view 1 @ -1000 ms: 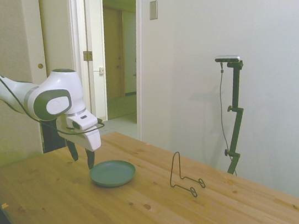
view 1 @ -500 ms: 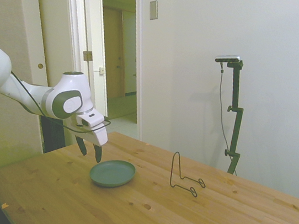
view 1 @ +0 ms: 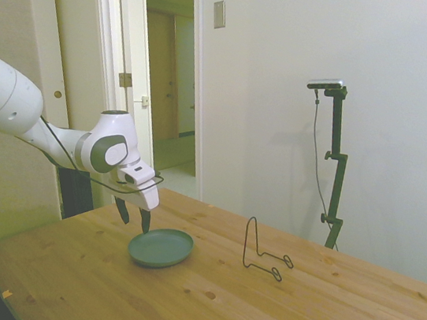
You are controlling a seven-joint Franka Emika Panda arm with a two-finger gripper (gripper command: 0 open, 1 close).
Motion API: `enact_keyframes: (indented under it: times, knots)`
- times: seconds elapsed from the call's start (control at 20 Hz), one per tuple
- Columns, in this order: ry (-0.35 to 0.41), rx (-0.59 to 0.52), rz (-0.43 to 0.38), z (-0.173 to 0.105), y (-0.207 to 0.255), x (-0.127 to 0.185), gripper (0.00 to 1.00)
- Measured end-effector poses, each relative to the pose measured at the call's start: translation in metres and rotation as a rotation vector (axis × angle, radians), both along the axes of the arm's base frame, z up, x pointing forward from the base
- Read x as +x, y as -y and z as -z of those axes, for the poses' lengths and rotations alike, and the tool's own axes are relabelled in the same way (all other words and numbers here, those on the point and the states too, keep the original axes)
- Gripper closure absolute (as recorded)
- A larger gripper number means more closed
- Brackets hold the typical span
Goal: Load the plate
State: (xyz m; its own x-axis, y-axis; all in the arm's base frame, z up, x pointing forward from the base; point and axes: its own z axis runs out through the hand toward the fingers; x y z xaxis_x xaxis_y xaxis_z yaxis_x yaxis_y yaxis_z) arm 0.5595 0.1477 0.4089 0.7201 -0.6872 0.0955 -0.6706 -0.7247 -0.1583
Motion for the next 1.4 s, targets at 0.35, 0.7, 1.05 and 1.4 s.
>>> enact_keyframes:
  times: [0.35,0.7,1.05,1.4]
  knots:
    - [-0.020,-0.005,0.002,0.019,-0.010,0.010,0.00]
    - [-0.012,0.003,-0.014,0.034,-0.023,0.017,0.00]
    - [-0.014,0.003,-0.017,0.039,-0.034,0.020,0.00]
    - [-0.013,-0.003,-0.013,0.045,-0.040,0.029,0.00]
